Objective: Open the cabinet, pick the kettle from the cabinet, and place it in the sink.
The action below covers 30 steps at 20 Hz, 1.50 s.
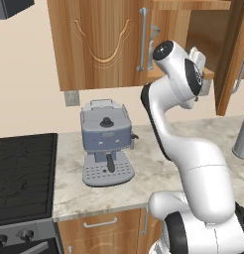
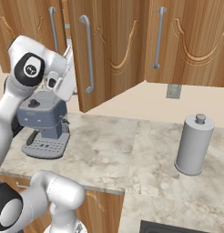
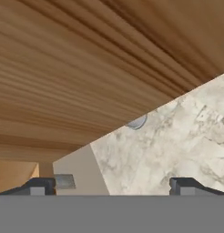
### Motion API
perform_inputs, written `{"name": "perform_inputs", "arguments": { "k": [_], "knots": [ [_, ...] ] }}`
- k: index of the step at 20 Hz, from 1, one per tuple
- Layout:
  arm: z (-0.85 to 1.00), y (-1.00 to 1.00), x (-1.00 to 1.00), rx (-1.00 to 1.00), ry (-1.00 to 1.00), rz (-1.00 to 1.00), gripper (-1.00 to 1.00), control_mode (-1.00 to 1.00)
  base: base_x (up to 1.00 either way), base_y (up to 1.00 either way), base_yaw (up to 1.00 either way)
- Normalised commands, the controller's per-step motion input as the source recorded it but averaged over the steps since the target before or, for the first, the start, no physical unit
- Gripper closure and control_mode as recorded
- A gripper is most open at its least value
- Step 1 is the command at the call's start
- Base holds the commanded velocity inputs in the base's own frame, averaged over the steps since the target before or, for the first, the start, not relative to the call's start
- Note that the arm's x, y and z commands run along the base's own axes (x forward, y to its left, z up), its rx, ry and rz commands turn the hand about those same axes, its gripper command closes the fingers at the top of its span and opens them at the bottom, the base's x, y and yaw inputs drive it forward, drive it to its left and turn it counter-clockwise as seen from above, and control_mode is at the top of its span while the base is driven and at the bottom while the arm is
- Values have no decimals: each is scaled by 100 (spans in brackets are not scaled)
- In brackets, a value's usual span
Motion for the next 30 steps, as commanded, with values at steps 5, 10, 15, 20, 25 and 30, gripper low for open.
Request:
{"name": "perform_inputs", "arguments": {
  "k": [5, 10, 15, 20, 25, 30],
  "knots": [
    [-10, -24, 18, 0, 7, -3, -100, -100, 0, 0, 0],
    [-4, -27, 4, 0, 1, -4, -100, -100, 0, 0, 0],
    [0, -36, -8, 0, 0, -9, -100, -100, 0, 0, 0],
    [-1, -41, -14, 0, 0, -11, -100, -100, 0, 0, 0],
    [-1, -44, -15, 0, 0, -12, -100, -100, 0, 0, 0],
    [0, -49, -13, 0, 0, -12, -100, -100, 0, 0, 0]
  ]
}}
